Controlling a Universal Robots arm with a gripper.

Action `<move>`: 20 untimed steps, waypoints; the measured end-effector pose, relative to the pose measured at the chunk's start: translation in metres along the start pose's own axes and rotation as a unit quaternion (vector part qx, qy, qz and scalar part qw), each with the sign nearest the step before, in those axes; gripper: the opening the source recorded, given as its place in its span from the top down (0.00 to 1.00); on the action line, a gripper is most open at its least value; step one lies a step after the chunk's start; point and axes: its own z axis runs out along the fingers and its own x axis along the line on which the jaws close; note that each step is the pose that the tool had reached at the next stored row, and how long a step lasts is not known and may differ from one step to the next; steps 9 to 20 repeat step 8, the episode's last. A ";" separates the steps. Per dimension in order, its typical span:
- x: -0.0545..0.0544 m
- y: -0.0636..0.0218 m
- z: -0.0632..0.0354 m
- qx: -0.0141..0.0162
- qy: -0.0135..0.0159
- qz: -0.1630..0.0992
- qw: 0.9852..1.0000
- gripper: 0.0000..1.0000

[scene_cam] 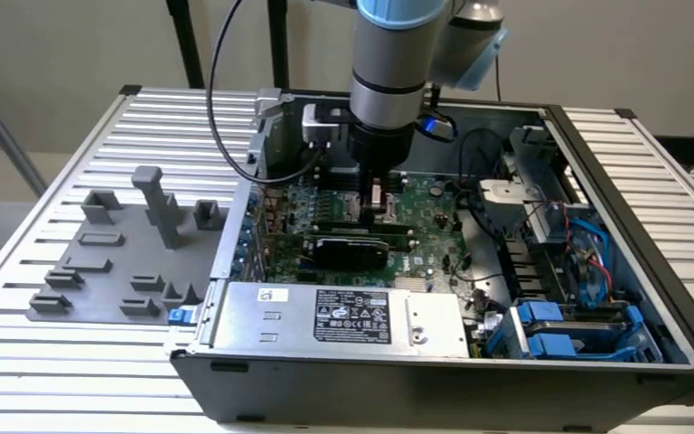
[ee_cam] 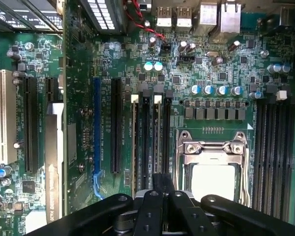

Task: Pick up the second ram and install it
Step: 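Press down the second ram until it locks into place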

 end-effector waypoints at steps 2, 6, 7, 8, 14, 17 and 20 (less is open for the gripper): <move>0.000 0.0000 -0.0065 0.000 0.000 0.000 1.000 1.00; 0.000 0.0000 -0.0068 0.000 0.000 0.000 1.000 1.00; 0.000 0.0000 -0.0068 0.000 0.000 0.000 1.000 1.00; 0.000 0.0000 -0.0069 0.000 0.000 0.000 1.000 1.00; 0.000 0.0000 -0.0069 0.000 0.000 0.000 1.000 1.00; 0.000 0.0000 -0.0069 0.000 0.000 0.000 1.000 1.00; 0.000 0.0000 -0.0069 0.000 0.000 0.000 1.000 1.00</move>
